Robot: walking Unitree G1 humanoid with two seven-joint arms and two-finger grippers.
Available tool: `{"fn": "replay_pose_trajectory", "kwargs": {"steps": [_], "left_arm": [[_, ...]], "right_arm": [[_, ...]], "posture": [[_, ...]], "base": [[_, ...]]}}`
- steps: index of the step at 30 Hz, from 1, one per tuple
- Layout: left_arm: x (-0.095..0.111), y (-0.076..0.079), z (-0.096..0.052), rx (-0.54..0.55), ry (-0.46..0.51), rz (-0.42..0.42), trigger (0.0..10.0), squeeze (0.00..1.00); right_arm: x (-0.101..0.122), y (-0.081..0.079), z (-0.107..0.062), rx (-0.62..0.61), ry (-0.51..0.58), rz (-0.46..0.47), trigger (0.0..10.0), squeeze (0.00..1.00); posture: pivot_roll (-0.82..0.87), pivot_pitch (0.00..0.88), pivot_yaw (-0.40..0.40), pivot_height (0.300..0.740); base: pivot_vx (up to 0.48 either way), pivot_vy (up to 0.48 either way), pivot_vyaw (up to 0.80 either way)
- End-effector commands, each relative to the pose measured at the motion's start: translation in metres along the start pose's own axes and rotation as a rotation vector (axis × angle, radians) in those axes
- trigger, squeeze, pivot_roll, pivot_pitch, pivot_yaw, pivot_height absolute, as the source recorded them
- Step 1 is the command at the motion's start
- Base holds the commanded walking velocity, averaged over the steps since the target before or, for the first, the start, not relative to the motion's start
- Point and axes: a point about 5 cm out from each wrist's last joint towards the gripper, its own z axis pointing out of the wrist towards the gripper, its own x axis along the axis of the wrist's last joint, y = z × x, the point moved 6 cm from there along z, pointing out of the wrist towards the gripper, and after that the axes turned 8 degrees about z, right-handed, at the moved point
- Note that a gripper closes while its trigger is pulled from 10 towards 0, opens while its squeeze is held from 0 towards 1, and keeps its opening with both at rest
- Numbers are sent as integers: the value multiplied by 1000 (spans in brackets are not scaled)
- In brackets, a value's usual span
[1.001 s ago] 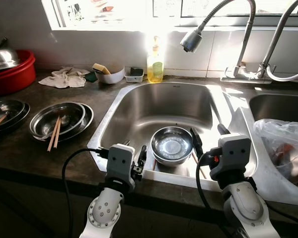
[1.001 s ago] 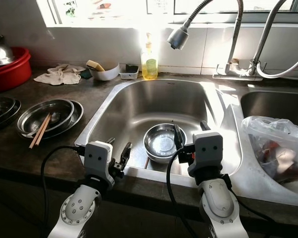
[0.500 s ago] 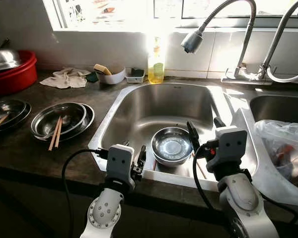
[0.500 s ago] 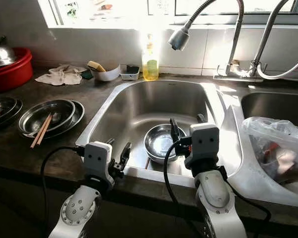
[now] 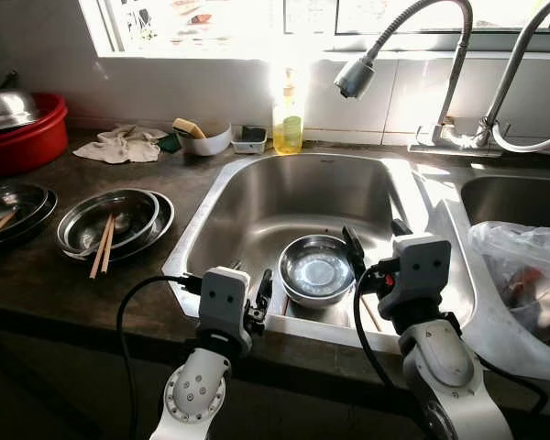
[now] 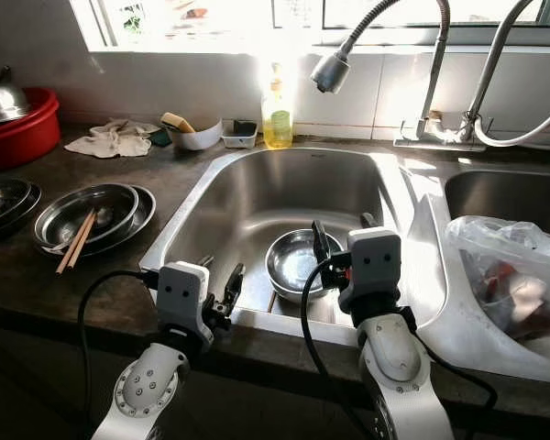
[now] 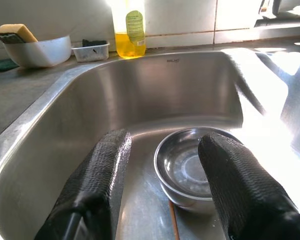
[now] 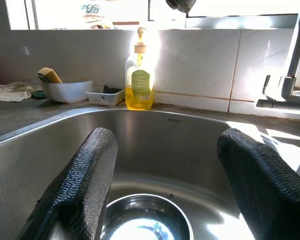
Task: Kitchen organization
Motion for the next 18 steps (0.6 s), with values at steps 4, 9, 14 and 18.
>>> {"fn": "replay_pose_trajectory", "kwargs": {"steps": [4, 9, 14, 18], "left_arm": [[3, 0, -1, 3, 4, 3, 10000, 0], [2, 0, -1, 0, 2, 4, 10000, 0], [2, 1, -1, 1, 1, 3, 10000, 0], [1, 1, 0, -2, -1, 4, 10000, 0]], "right_arm": [[-3, -2, 2, 3, -15, 9, 10000, 0], [-3, -3, 2, 2, -18, 10, 10000, 0], [-4, -4, 2, 4, -19, 13, 10000, 0], [-3, -4, 2, 4, -18, 13, 10000, 0]], "posture": [[32, 15, 11, 740], [35, 17, 11, 740], [35, 18, 12, 740], [34, 19, 10, 740]], "base": [[-285, 0, 0], [-309, 0, 0], [-313, 0, 0], [-313, 0, 0]]}}
